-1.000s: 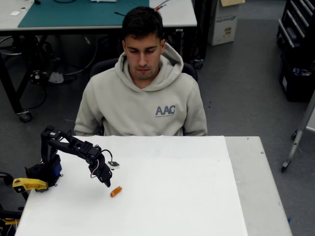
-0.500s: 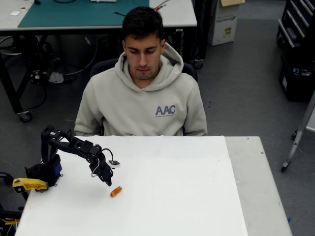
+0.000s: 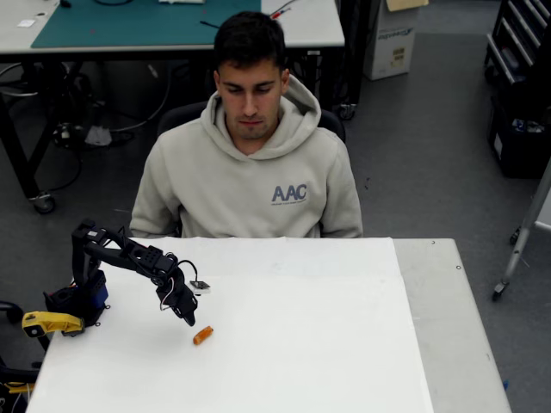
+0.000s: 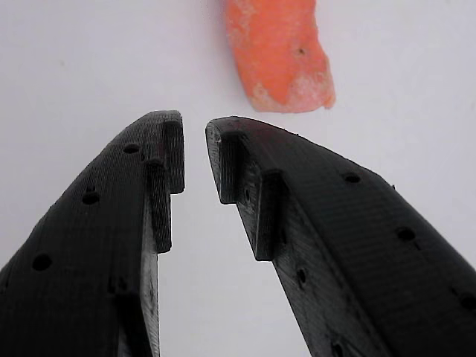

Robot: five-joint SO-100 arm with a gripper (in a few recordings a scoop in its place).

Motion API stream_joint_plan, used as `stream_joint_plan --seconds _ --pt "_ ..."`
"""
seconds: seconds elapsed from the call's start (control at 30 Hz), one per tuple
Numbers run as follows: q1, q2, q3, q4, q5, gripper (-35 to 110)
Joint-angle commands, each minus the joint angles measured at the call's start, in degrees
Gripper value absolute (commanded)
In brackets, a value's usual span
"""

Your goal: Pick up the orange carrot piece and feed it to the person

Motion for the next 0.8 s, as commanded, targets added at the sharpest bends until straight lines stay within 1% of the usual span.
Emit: stream_joint_plan --seconds 0.0,0.77 --pt "0.7 2.7 -3.3 0.1 -2.1 1" --pt "0.8 2.2 -2.8 0.1 -3.3 1"
